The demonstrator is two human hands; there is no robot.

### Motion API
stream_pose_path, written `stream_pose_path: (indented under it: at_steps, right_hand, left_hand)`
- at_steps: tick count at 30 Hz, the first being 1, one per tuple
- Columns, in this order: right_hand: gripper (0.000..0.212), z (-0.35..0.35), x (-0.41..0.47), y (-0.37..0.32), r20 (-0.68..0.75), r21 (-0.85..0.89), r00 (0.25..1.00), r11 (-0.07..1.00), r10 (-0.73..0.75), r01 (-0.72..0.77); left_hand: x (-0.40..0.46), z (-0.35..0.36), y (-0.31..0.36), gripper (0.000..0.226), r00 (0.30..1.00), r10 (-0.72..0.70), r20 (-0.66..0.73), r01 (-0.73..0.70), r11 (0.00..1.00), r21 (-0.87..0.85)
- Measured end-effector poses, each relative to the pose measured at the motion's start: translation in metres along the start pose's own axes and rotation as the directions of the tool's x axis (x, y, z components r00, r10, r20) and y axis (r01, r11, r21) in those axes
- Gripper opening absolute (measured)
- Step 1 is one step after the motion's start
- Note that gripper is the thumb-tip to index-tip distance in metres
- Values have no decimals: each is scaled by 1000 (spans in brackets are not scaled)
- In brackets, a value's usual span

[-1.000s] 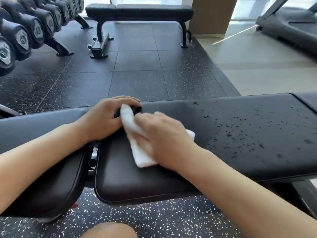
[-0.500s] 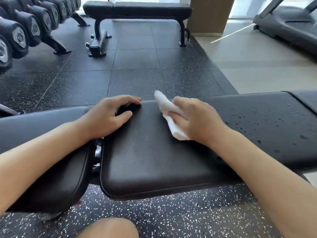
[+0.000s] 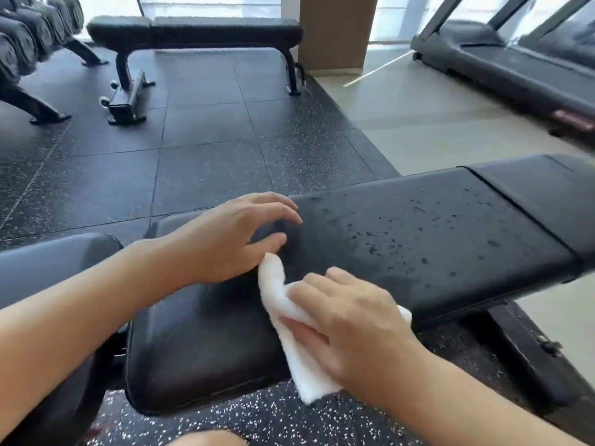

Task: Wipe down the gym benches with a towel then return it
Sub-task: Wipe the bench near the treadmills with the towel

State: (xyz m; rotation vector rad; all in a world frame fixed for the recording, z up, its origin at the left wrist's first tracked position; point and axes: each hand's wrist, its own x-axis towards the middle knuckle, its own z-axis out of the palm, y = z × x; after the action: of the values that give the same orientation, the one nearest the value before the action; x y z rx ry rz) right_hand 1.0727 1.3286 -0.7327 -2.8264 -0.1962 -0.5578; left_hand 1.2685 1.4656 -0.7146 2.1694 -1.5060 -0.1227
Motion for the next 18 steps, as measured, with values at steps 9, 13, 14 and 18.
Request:
stream_pose_path:
  at_steps: [9, 13, 14, 18]
  right_hand:
    - [21, -13, 13, 50, -41, -34, 975, 975, 219, -220]
    - [21, -1, 20, 39, 53, 43, 997, 997, 57, -59]
    - [20, -5, 30, 56, 15, 17, 989, 989, 145, -145]
    - [32, -4, 52, 74, -35, -187, 971, 953, 238, -240]
  left_hand:
    - [0, 22, -16, 34, 999, 27, -30, -27, 1000, -1]
    - [4, 19, -21, 32, 999, 40, -34, -40, 999, 9]
    - [4, 18, -22, 36, 999, 33, -33, -32, 999, 17]
    - [4, 15, -29, 40, 998, -35, -60, 37, 999, 36]
